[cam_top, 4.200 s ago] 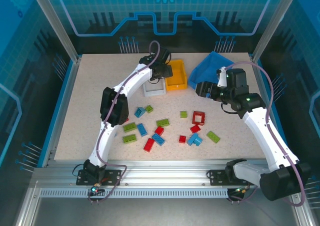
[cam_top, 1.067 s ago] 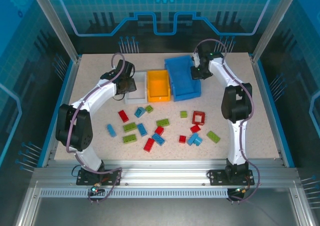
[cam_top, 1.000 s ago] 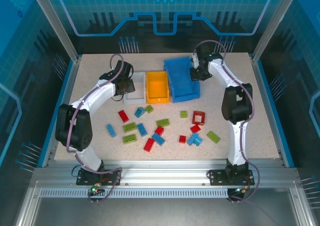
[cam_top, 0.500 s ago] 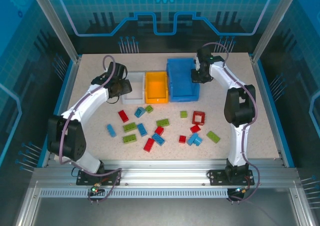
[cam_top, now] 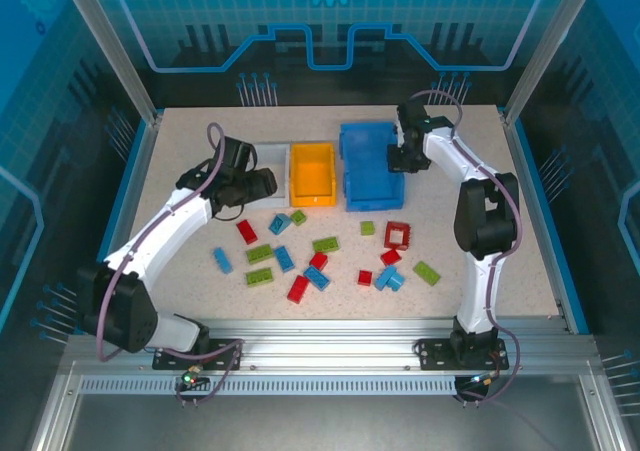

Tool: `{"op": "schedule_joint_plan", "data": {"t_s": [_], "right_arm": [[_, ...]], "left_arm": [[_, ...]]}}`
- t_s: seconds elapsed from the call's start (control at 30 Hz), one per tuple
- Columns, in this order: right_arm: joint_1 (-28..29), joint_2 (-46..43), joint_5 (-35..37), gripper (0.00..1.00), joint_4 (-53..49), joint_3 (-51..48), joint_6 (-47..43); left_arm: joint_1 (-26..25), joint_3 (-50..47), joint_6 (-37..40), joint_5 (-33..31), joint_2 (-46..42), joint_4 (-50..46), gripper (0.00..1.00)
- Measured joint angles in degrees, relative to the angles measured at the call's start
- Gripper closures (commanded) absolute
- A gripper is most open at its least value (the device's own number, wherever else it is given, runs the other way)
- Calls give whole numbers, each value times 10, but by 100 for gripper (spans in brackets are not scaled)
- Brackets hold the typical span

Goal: Sort the legos into containers by color

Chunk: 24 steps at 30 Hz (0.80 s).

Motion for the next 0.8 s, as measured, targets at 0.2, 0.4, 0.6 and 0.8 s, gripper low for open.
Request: {"op": "schedule_joint_plan", "data": {"t_s": [0.2, 0.4, 0.6, 0.8], "right_arm": [[0, -61, 18, 46, 0, -44, 10], [-3, -259, 29, 48, 34, -180, 43], [-4, -421, 6, 51, 72, -392, 90], [-4, -429, -35, 57, 109, -504, 111]], "left_arm": [[-42, -23, -12, 44, -75, 25, 14], [-132, -74, -42, 63, -164, 70, 1], [-282, -138, -74, 32, -224, 109, 1], [-402, -191, -106, -26, -235, 145, 4]]}}
